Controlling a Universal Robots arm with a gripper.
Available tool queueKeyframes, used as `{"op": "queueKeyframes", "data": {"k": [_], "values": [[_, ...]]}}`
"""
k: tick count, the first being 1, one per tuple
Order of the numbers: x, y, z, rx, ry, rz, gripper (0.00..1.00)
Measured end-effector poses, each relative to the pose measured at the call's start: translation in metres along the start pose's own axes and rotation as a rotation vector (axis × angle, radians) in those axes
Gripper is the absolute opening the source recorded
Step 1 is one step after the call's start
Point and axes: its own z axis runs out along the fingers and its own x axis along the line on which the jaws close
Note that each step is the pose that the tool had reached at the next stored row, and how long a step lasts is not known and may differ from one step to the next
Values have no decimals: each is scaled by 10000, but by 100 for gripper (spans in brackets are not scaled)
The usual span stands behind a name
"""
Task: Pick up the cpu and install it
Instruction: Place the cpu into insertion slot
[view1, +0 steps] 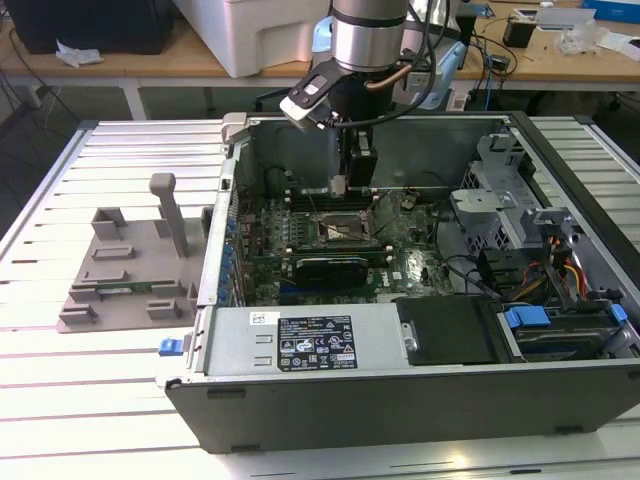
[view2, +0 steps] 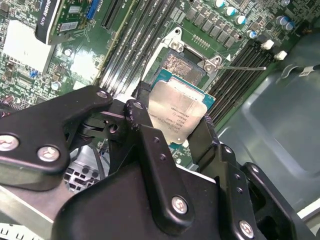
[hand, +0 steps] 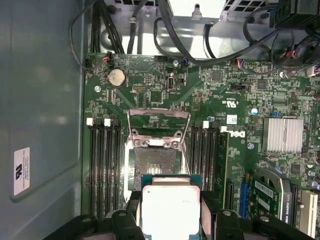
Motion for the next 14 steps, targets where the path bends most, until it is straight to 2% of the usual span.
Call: {"op": "queueKeyframes", "data": {"k": [14], "values": [[20,4,173,1,-20,0,55]]}}
